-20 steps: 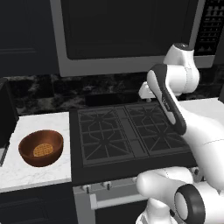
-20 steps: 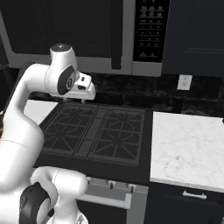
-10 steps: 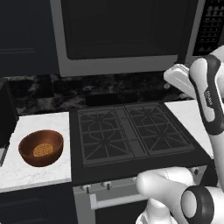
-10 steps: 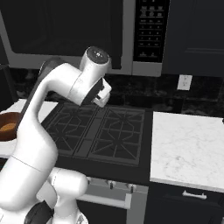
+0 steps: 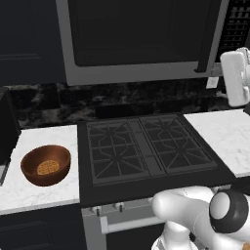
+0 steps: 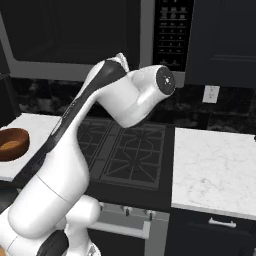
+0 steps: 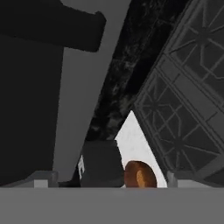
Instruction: Open the microwave, place the bowl with waffle inside the microwave, then close the microwave door and turn it on.
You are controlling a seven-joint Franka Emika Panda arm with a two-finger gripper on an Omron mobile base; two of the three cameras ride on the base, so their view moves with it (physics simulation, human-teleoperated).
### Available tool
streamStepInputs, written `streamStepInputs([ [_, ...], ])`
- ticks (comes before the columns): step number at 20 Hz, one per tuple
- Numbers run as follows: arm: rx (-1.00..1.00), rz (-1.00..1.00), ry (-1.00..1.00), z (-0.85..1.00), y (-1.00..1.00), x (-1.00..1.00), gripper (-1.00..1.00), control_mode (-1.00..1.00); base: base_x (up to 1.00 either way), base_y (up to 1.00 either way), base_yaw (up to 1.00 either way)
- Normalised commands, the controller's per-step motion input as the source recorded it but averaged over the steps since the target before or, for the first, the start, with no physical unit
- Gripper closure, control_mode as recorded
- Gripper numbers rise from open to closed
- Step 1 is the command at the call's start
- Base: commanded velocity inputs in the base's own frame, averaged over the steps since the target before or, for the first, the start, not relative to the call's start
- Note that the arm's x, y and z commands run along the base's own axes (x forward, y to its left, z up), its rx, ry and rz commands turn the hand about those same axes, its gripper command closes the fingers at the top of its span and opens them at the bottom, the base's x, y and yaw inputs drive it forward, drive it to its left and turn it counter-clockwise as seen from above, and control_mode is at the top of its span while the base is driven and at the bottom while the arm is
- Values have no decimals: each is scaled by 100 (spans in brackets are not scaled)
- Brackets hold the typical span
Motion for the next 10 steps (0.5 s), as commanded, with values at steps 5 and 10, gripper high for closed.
streamStepInputs([
  [5, 56, -36, 1, 0, -1, 19, -100, -100, 0, 0, 0],
  [10, 53, -30, 2, -1, 23, 21, -100, -100, 0, 0, 0],
])
